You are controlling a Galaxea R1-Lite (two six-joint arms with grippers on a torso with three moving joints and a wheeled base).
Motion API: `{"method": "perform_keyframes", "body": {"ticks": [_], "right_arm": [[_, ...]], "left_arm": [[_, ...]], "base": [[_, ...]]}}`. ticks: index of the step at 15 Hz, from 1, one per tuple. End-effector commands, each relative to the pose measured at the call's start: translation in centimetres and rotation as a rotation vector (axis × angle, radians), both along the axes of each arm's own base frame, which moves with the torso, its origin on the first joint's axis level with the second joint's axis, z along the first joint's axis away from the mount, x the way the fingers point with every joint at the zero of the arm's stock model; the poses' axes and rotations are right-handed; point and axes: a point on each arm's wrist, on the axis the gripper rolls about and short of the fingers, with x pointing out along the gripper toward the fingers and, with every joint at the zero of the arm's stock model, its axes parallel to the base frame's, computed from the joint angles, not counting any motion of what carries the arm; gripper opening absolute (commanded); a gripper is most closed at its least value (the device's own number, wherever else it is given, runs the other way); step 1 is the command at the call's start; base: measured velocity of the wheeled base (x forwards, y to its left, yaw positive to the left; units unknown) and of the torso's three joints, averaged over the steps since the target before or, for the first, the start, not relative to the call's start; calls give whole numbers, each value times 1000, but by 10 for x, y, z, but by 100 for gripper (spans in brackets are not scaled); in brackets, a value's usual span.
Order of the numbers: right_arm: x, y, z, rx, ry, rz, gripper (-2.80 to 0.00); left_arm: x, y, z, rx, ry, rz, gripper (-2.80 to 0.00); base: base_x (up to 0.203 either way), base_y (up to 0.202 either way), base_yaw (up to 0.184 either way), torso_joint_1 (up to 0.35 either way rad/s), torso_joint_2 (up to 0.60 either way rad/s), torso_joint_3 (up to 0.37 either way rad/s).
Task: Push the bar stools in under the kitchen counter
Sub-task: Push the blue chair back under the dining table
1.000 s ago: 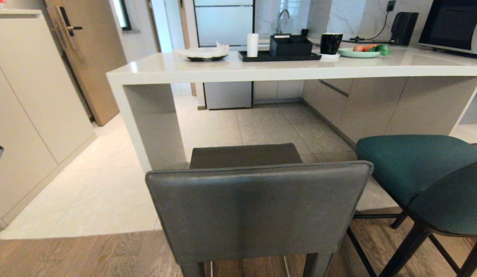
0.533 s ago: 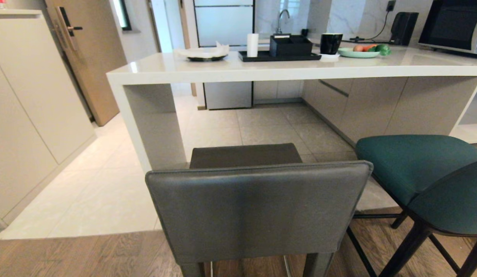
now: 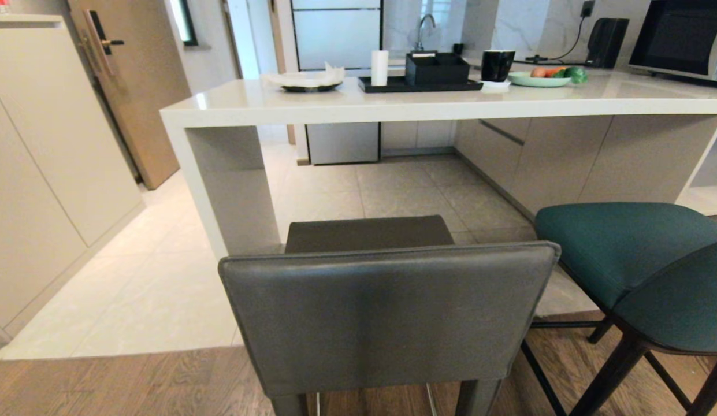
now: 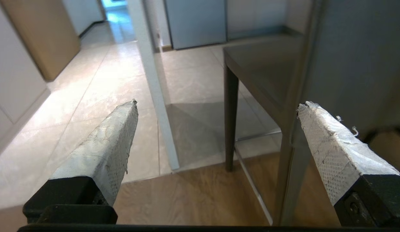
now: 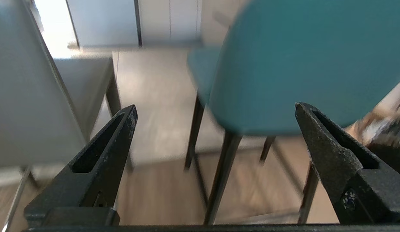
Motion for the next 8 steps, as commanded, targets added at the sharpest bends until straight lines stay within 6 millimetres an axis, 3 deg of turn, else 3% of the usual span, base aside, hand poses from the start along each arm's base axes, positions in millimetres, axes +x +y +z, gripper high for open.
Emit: {"method": "perform_keyframes", "body": {"ticks": [1,2,4,8], "right_arm": [[10,0,-23,12,64,5,0],[16,0,-34,7,66,18,0],[20,2,-37,-8,9,115,0],[21,3,-45,85,67,142,0]], "left_arm": [[3,1,-11,-39,33,32,0],[3,1,-12,-48,34,36,0],[3,1,-12,-73,41,36,0],[2,3,-14,-137,101,132,0]], "base": [[0,0,0,0,0,0],[0,0,0,0,0,0],[0,0,0,0,0,0],[0,0,0,0,0,0]]}}
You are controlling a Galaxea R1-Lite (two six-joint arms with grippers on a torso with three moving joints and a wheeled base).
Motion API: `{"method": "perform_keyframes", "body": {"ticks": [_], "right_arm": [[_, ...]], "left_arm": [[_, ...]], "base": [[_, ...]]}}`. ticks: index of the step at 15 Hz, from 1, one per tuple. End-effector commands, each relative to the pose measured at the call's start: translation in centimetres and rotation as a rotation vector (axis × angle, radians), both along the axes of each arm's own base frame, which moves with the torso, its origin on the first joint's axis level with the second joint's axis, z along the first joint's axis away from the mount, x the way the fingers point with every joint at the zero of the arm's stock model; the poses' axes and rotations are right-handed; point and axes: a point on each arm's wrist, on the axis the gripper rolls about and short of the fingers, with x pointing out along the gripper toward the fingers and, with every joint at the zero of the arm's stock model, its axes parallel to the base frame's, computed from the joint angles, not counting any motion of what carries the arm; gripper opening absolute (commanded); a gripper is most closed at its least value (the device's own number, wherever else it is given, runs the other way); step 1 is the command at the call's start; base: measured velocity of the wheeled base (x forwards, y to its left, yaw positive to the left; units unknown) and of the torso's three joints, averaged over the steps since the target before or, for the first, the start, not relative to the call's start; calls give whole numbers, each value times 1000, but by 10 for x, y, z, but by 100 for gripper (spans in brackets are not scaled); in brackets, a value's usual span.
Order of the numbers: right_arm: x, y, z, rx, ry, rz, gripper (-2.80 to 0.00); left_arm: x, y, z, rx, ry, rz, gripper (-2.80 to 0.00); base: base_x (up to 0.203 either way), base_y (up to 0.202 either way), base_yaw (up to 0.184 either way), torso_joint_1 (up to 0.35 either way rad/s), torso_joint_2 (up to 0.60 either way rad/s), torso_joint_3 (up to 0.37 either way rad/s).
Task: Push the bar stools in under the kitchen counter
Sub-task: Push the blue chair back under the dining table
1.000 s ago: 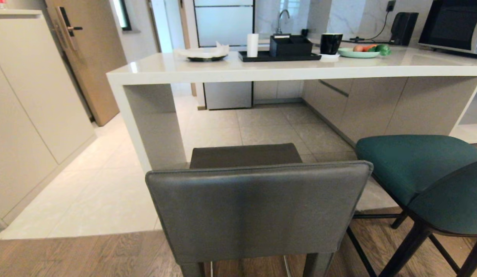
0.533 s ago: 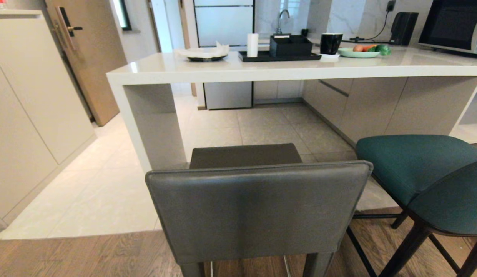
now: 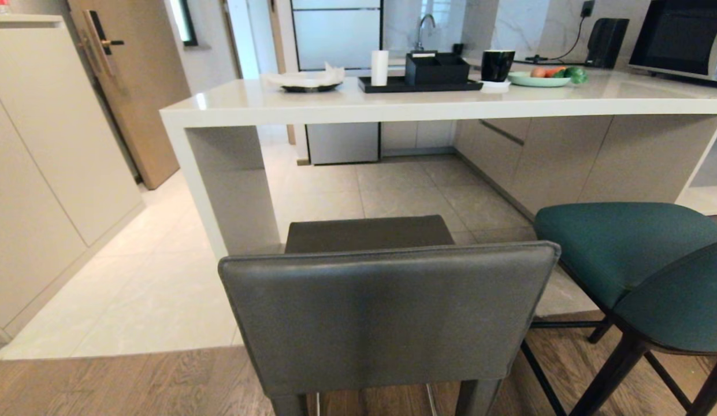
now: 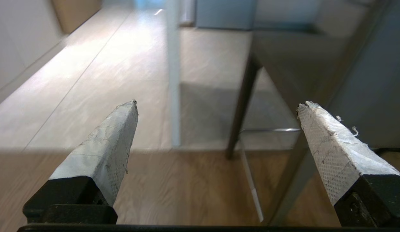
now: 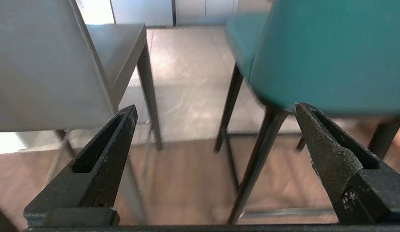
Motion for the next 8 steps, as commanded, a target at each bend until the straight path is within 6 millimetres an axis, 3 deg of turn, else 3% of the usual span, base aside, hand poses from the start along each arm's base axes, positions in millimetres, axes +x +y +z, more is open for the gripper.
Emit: {"method": "perform_keyframes", "body": {"ticks": [1,5,8], "right_arm": [[0,0,-3,53,17,0,0],[0,0,-5,7,36,5,0],[0,0,-4,6,35,5,0]], "left_arm": [[1,0,-2,14,16,5,0],[1,0,-5,187,27,-8,0],[0,-1,-9,131,95,-30,0]], "base": [[0,0,0,0,0,0],[0,0,0,0,0,0],[0,0,0,0,0,0]]}}
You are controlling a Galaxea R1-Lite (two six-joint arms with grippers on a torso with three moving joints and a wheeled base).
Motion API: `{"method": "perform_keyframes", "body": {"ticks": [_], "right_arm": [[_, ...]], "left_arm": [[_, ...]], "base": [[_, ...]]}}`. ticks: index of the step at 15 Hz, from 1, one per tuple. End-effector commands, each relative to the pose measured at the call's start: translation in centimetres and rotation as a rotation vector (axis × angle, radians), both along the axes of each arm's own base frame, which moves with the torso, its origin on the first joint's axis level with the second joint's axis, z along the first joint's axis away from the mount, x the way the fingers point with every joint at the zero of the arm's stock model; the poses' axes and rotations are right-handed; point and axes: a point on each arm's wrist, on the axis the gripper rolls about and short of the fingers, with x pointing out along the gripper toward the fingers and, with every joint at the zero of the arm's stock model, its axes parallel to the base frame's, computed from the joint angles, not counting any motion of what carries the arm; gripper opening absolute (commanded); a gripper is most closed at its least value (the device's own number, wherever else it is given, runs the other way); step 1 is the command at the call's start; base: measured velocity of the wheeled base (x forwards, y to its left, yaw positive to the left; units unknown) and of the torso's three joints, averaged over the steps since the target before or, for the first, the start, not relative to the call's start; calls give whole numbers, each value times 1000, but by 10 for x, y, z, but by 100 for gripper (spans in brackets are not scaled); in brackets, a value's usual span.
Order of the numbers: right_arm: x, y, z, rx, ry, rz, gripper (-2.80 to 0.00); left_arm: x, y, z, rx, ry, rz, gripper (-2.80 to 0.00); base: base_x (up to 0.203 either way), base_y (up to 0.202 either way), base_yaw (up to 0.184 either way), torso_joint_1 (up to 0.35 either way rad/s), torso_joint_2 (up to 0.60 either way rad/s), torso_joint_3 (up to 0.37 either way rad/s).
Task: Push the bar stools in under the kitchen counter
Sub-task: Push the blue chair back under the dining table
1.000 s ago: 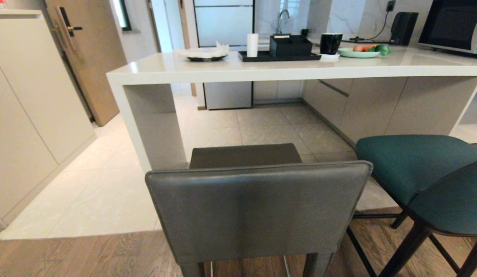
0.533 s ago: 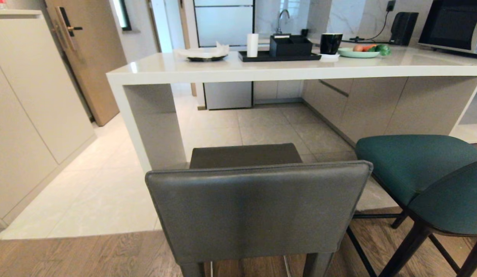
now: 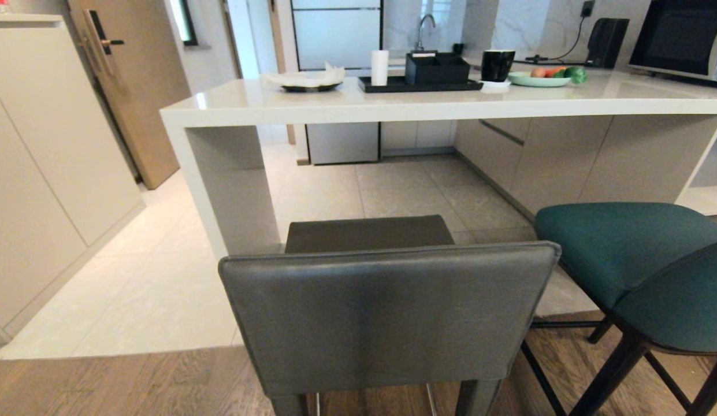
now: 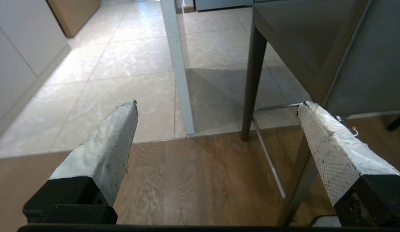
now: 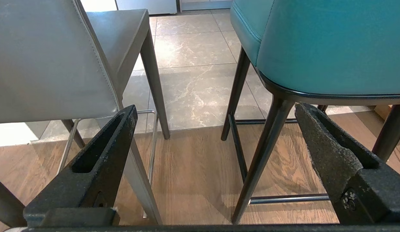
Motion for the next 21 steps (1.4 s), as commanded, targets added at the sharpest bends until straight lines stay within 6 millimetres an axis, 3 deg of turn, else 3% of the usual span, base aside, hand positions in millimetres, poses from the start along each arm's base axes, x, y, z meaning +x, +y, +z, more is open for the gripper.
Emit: {"method": "perform_keyframes", "body": {"ticks": [1,11,12,21], "right_arm": [[0,0,-1,2,3,-1,0],[0,0,-1,-1,5,-1,0],[0,0,-1,-3,5,3,-280],[0,0,-1,2,4,-1,-280]], "left_arm": [[1,0,-1,3,-4,1,0],[2,0,0,-68,-45,23,0],[2,0,0,-67,-45,23,-272],[2,0,0,-62,-45,22,-280]], "base": [[0,0,0,0,0,0],[0,0,0,0,0,0],[0,0,0,0,0,0],[0,0,0,0,0,0]]}}
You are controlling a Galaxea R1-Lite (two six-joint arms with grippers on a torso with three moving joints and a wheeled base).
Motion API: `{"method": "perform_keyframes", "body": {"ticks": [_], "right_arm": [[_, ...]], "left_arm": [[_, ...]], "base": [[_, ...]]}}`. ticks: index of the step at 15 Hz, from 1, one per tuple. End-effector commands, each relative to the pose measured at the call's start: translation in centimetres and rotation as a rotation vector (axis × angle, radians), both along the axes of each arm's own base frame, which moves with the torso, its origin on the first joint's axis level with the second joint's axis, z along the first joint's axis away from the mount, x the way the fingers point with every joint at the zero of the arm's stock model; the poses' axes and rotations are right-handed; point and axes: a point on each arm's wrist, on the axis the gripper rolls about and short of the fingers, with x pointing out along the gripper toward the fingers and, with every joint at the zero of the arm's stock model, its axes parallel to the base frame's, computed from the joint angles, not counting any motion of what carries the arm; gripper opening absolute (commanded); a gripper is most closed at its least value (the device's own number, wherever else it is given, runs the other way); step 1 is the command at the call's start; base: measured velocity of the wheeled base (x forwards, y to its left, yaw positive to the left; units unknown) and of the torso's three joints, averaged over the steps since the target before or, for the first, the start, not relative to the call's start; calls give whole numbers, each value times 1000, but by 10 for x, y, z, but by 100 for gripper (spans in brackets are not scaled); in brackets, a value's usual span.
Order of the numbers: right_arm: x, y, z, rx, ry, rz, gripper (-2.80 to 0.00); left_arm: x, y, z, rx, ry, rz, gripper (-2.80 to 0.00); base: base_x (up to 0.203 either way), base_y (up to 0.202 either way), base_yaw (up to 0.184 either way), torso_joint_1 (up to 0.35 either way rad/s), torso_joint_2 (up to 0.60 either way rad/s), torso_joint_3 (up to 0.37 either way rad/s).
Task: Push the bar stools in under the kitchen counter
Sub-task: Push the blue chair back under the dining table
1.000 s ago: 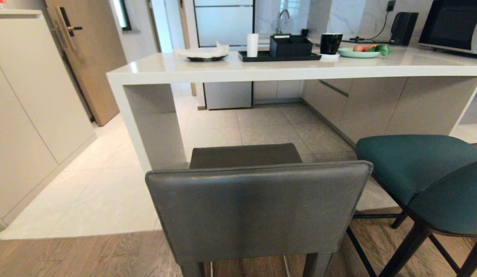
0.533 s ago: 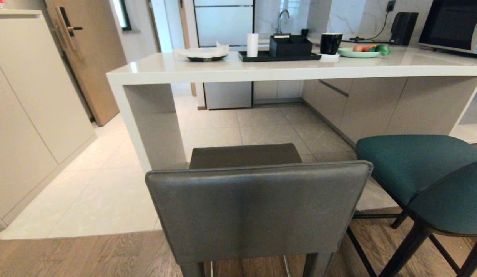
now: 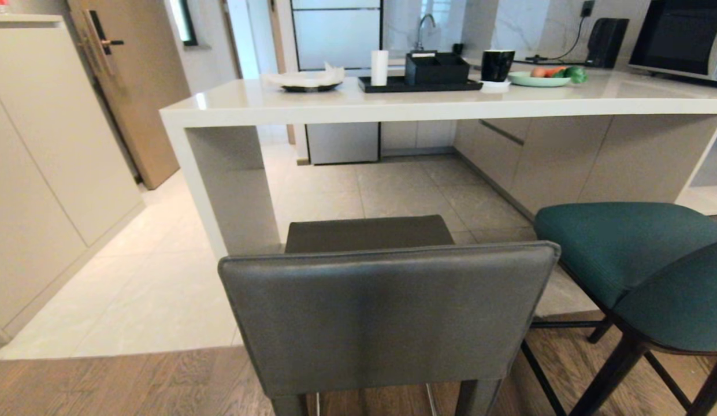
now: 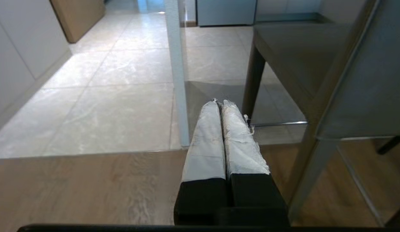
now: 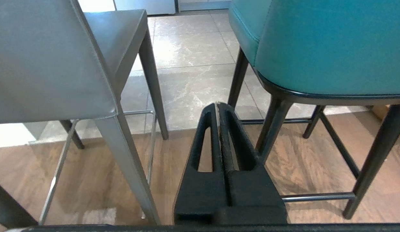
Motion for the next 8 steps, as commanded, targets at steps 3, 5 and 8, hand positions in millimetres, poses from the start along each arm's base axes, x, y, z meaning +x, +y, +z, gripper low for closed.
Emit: {"method": "perform_keyframes", "body": {"ticks": [3,5,8], "right_arm": [[0,0,0,1,1,1,-280],[0,0,0,1,2,1,-280],[0,0,0,1,1,0,-280]], "left_arm": [[2,0,-6,-1,25,0,-280],[2,0,-6,-3,25,0,-280],[2,0,-6,0,24,-1,-280]], "base": [[0,0,0,0,0,0],[0,0,0,0,0,0],[-132,0,0,6,1,0]]}}
